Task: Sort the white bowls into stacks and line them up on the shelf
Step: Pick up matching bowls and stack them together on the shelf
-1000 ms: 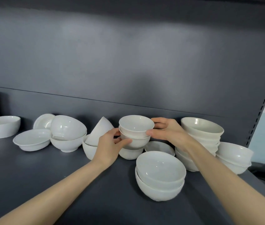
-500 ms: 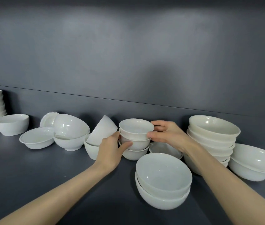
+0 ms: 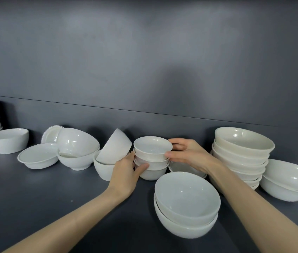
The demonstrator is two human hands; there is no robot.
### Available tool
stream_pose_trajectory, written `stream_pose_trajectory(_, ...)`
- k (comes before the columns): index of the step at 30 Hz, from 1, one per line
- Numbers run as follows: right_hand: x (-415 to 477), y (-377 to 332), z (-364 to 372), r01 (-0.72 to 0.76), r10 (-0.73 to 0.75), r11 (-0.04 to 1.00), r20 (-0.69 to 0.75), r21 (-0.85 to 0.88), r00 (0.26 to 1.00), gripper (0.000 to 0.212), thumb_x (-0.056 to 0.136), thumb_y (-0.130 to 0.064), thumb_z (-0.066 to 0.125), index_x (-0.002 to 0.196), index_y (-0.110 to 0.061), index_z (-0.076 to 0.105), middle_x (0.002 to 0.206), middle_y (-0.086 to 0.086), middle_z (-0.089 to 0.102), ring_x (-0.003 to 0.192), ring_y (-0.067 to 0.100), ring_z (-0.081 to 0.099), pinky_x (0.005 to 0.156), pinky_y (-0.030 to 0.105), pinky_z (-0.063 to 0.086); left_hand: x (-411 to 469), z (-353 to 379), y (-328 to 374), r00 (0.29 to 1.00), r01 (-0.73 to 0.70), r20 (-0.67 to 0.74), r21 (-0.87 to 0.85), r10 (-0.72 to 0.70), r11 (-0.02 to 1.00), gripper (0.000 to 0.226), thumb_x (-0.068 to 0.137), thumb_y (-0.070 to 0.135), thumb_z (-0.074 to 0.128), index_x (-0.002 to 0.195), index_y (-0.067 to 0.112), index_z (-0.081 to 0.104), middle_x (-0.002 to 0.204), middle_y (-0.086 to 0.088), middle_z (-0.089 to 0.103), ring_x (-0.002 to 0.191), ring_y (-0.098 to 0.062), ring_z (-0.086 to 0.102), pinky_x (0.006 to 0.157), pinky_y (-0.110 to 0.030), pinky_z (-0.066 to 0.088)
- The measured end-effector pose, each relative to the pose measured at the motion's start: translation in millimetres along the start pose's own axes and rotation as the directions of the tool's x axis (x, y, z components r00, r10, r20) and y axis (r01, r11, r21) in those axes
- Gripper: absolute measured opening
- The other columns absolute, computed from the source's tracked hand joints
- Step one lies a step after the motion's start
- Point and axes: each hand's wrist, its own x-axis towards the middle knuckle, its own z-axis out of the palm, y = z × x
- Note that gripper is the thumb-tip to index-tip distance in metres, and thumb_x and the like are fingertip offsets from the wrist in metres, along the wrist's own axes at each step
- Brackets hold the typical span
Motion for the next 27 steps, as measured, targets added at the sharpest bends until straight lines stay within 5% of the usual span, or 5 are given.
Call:
stream_pose_trajectory(12, -5.6, 0.2, 1.5, -0.015, 0.015, 1.0, 0.002, 0.021, 1.0, 0.051, 0.078, -0.008, 0.077, 0.125, -0.012, 0.058, 0.114, 0.002, 0.07, 0.106, 0.015, 0.066, 0.093, 0.034, 0.054, -7.3, -2.7, -1.1, 1.0, -0.014, 0.009, -0.08, 0.015, 0.997, 0.023, 0.086, 0.024, 0.07, 0.104, 0.016, 0.06, 0.09, -0.009, 0.07, 0.09, -0.029, 0.065, 0.085, -0.048, 0.051)
stream_pose_trajectory(27, -4.7, 4.9, 1.0, -0.077, 0.077, 0.997, 0.05, 0.011, 0.996, 0.072, 0.075, -0.018, 0.081, 0.138, -0.02, 0.046, 0.116, 0.008, 0.069, 0.107, 0.022, 0.067, 0.095, 0.041, 0.053, -6.7, 9.2, -3.0, 0.984, 0.169, 0.094, -0.238, -0.15, 0.957, 0.056, 0.081, 0.034, 0.073, 0.128, 0.019, 0.046, 0.117, 0.008, 0.064, 0.109, -0.011, 0.061, 0.097, -0.036, 0.05)
